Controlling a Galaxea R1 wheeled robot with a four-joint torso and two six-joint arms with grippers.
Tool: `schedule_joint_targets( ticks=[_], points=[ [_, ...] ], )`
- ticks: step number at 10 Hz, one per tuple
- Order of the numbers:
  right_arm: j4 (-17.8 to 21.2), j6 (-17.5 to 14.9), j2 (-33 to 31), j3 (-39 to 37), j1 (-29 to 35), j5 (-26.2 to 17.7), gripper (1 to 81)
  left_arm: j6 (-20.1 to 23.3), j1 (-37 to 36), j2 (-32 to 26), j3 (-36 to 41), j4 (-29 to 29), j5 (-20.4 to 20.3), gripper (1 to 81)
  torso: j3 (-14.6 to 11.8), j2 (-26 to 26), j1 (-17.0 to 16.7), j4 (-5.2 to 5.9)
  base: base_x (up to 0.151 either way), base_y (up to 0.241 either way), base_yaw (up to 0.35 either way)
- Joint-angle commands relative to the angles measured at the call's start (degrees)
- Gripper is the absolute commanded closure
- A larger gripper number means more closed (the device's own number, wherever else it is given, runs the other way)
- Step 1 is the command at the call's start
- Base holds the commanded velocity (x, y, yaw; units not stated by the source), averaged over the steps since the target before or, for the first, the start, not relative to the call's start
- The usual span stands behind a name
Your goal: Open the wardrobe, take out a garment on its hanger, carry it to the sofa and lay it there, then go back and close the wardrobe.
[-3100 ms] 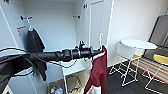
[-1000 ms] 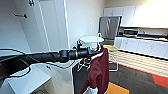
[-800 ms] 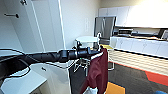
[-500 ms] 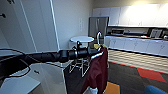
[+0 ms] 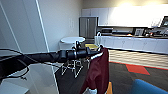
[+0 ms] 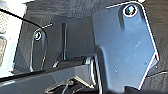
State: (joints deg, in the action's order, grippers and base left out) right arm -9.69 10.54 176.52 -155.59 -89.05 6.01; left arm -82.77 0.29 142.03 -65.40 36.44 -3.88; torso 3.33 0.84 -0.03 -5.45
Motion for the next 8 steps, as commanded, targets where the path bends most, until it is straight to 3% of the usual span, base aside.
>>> schedule_joint_targets(
  ticks=[1,8],
  points=[
    [-0.3,-0.2,0.3,0.4,2.3,-2.8,1.0,0.8,-11.1,-0.3,1.0,1.0,-5.3,81.1,0.0,0.0,0.0,0.0,0.0,0.0,-0.279],
    [-0.2,-0.2,0.3,0.4,2.2,-2.8,1.0,0.8,-11.2,-0.9,1.4,1.0,-5.7,81.1,0.0,0.0,0.0,0.0,0.0,0.0,-0.279]
  ],
)
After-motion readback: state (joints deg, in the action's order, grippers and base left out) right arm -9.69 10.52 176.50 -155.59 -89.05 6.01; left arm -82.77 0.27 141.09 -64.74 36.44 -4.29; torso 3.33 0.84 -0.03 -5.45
